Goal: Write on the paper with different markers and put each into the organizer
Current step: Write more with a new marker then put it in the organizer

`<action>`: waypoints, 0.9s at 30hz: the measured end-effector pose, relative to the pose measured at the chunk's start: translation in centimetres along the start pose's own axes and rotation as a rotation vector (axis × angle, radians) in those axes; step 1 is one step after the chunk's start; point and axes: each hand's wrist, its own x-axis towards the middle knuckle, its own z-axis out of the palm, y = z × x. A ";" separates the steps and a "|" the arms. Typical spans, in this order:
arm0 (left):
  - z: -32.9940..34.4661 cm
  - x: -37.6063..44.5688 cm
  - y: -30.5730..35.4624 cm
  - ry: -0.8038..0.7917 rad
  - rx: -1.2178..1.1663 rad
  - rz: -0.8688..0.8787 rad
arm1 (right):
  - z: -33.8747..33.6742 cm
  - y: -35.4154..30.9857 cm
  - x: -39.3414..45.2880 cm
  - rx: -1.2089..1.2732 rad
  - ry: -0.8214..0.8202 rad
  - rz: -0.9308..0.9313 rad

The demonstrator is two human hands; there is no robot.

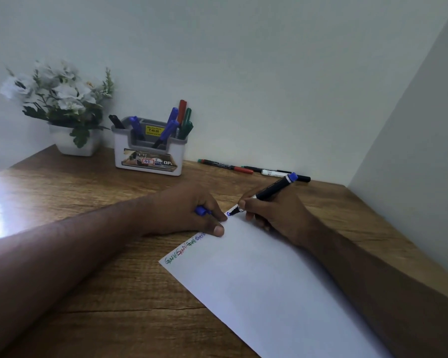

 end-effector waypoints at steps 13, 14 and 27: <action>0.0 0.0 -0.2 -0.015 -0.009 -0.008 | 0.0 0.7 0.7 0.169 0.124 0.044; 0.0 0.0 -0.2 -0.013 -0.008 -0.006 | 0.0 0.8 0.7 0.169 0.117 0.039; 0.0 0.1 -0.1 -0.008 -0.004 -0.014 | -0.1 0.9 0.9 0.135 0.082 0.025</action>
